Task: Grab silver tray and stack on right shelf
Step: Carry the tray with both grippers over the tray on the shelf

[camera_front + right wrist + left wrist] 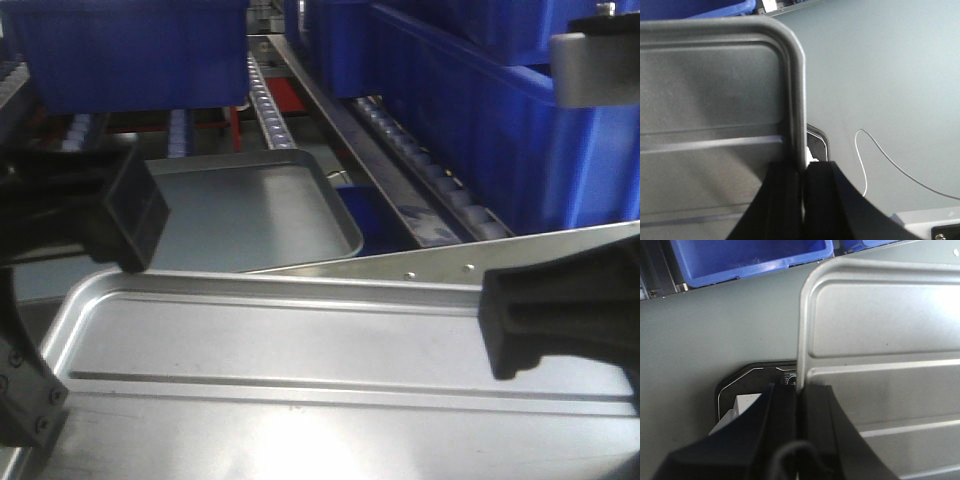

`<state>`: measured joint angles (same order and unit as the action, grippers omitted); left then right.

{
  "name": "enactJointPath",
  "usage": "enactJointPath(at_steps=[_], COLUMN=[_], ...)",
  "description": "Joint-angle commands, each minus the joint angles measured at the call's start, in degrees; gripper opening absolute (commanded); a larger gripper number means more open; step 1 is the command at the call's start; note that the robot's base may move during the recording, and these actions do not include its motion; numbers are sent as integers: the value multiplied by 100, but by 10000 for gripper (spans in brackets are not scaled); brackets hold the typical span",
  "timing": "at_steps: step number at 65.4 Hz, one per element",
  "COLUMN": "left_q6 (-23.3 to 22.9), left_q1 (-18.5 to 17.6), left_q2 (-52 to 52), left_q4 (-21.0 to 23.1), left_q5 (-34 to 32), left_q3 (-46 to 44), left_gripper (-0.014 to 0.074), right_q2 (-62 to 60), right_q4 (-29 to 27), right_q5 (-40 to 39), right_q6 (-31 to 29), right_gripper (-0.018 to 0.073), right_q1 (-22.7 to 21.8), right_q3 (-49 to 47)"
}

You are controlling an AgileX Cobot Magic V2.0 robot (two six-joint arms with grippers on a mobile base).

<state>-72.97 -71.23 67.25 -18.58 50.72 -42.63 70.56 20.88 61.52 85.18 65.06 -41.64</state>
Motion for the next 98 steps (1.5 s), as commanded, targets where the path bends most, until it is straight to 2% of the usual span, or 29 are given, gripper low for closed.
enactJointPath(at_steps=[1, 98], left_q6=[-2, -2], left_q1=[-3, -3], left_q2=[-131, -131], left_q4=[-214, -214], left_q5=[621, 621], left_q3=[-115, -115], left_gripper=[-100, -100], right_q2=[-113, -113], right_q4=[318, 318], right_q5=[1258, 1212], right_q6=[13, 13], right_gripper=[70, 70], right_q1=[-29, -29], right_q3=[-103, -103])
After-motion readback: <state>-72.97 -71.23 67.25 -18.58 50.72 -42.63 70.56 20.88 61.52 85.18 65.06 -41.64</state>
